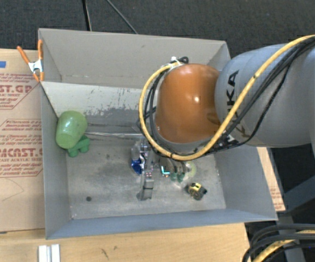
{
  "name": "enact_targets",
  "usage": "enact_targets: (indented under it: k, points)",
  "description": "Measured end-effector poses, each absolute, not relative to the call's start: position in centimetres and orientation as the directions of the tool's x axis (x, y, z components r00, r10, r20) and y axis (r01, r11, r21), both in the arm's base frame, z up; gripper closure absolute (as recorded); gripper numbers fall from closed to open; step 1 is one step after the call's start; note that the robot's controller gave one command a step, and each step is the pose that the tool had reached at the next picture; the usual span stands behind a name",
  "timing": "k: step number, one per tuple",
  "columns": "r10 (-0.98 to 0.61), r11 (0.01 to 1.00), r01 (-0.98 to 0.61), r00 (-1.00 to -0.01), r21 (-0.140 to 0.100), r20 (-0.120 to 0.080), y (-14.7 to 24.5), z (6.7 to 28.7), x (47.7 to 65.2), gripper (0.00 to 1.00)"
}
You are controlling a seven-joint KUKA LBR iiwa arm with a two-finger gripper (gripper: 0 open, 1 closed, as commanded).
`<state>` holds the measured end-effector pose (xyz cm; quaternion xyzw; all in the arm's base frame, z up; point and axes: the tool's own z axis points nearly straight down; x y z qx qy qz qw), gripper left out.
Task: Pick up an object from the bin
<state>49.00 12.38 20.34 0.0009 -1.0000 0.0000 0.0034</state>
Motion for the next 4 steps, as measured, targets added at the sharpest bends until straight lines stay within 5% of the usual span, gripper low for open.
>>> enact_targets:
  k: [1,2,3,4]
  points:
    - [-0.109,0.994,-0.109,-0.994,0.0,0.001,7.7,11.2,57.0,0.0]
    - [-0.174,0.985,-0.174,-0.985,0.0,0.002,6.3,6.7,57.0,0.0]
    - [-0.173,0.985,-0.173,-0.985,0.001,-0.001,6.4,7.0,57.1,1.0]
    - [-0.204,0.979,-0.204,-0.979,-0.001,-0.01,6.6,22.9,54.2,1.0]
